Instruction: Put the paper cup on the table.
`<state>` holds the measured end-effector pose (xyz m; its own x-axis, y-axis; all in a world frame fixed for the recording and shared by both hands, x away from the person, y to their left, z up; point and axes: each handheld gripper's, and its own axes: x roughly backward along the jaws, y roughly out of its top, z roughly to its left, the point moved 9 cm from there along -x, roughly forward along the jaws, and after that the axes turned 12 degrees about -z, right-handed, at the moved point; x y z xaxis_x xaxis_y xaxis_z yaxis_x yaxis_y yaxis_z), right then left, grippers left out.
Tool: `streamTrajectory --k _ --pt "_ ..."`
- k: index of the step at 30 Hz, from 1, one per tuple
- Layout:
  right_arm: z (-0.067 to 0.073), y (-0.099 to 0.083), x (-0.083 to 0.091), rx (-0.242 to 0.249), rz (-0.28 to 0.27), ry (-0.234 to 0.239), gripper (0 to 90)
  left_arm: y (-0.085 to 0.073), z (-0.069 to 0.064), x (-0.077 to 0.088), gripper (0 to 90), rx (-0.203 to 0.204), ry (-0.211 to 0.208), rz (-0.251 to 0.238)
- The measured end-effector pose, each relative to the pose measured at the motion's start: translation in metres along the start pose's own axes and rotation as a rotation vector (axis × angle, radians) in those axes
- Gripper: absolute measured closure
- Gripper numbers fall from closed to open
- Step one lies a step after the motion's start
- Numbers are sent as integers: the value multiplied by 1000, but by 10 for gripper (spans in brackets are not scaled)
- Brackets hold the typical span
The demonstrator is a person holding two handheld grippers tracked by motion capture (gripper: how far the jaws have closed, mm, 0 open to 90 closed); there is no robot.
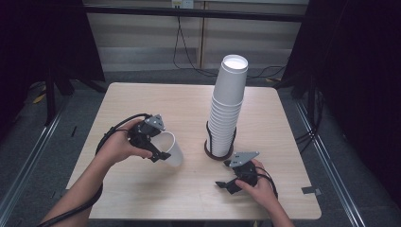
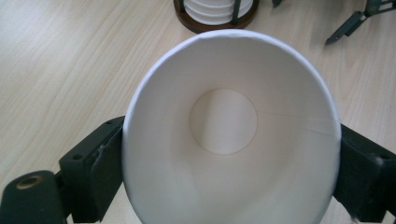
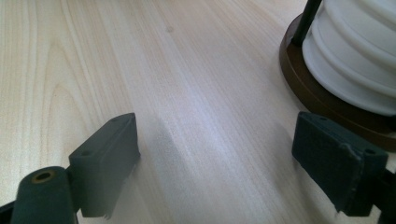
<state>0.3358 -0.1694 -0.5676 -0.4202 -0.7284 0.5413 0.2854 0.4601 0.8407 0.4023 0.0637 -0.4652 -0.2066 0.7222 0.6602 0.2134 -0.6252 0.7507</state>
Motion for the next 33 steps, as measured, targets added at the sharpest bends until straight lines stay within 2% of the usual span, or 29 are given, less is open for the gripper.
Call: streamTrajectory --k 6,10,14,15,16,17,19,22,25,28,31,32,33 --pt "0 0 0 0 0 0 142 -3 6 -3 99 8 28 23" --pt "0 0 0 0 0 0 142 -4 8 -7 94 24 38 13" --pt "0 0 0 0 0 0 142 -8 12 -9 89 1 53 49" --pt "0 0 0 0 0 0 142 -8 11 -11 86 21 61 35" --pt "0 0 0 0 0 0 142 -8 12 -11 85 20 66 38" --pt "0 0 0 0 0 0 142 -9 13 -11 83 0 63 51" --pt "0 0 0 0 0 0 142 -10 13 -14 80 21 68 39" --pt "0 0 0 0 0 0 142 -11 14 -15 75 2 69 46" --pt "0 0 0 0 0 0 142 -10 13 -18 73 -3 72 29" --pt "0 0 0 0 0 0 142 -8 11 -21 66 12 81 2" --pt "0 0 0 0 0 0 142 -7 13 -23 59 -8 77 -5" --pt "0 0 0 0 0 0 142 -6 12 -26 58 7 84 -26" --pt "0 0 0 -1 0 0 142 -6 12 -27 55 5 81 -27"
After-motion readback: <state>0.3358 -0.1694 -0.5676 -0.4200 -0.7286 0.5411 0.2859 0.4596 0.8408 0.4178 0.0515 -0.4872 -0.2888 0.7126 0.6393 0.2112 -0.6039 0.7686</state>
